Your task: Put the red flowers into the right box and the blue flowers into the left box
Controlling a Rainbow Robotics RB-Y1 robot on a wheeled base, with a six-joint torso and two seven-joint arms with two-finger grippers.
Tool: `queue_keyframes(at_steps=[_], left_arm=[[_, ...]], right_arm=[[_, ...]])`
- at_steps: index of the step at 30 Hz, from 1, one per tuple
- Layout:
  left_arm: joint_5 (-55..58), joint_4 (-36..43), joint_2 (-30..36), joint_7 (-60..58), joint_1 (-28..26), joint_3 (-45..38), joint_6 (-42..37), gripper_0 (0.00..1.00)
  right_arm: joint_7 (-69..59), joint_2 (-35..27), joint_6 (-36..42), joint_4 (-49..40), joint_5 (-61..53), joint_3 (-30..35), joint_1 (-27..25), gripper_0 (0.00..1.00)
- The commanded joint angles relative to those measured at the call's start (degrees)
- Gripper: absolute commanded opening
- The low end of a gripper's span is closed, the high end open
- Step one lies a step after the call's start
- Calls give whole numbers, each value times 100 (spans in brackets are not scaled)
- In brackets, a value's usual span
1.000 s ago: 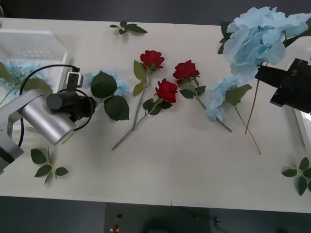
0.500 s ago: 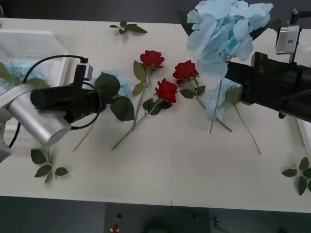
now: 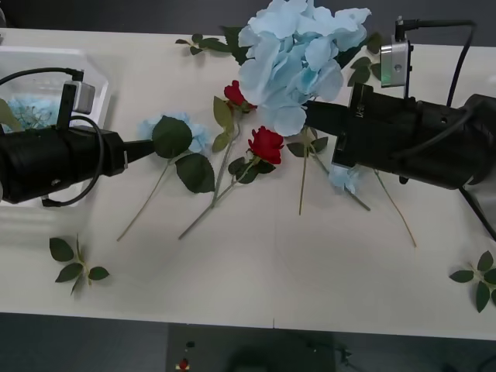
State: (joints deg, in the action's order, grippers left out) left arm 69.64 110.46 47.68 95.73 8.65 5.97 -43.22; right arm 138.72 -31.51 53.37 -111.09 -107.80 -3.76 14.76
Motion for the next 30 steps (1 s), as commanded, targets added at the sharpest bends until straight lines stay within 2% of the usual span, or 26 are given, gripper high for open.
queue_keyframes(at_steps=[1,4,7,11,14,20,27,30], left_arm=[[1948,-393,-567,1502,31,-448,-714,100],[3240,-1123,-918,3207,75,-694,-1426,100],[3987,-1773,-1155,4349,163,-729,-2173,100],[4383,-2345,-1454,5589,356,-720,-2824,100],[4471,-2529,-1665,5927,497,-676,-3052,100],[4585,-2652,-2140,5927,831,-237,-2929,100],[5042,-2661,-2518,5927,1253,730,-1936,100],[5095,-2661,-2694,5927,1332,862,-1751,100]], right_arm=[[288,154,-37,17,31,-11,202,0],[340,207,-37,78,75,-107,281,0],[393,233,-37,131,75,-195,343,0],[446,277,-37,149,75,-265,396,0],[463,286,-37,149,75,-309,413,0],[490,286,-37,149,75,-327,404,0],[490,330,-37,158,75,-327,466,0],[490,347,-37,149,75,-336,475,0]])
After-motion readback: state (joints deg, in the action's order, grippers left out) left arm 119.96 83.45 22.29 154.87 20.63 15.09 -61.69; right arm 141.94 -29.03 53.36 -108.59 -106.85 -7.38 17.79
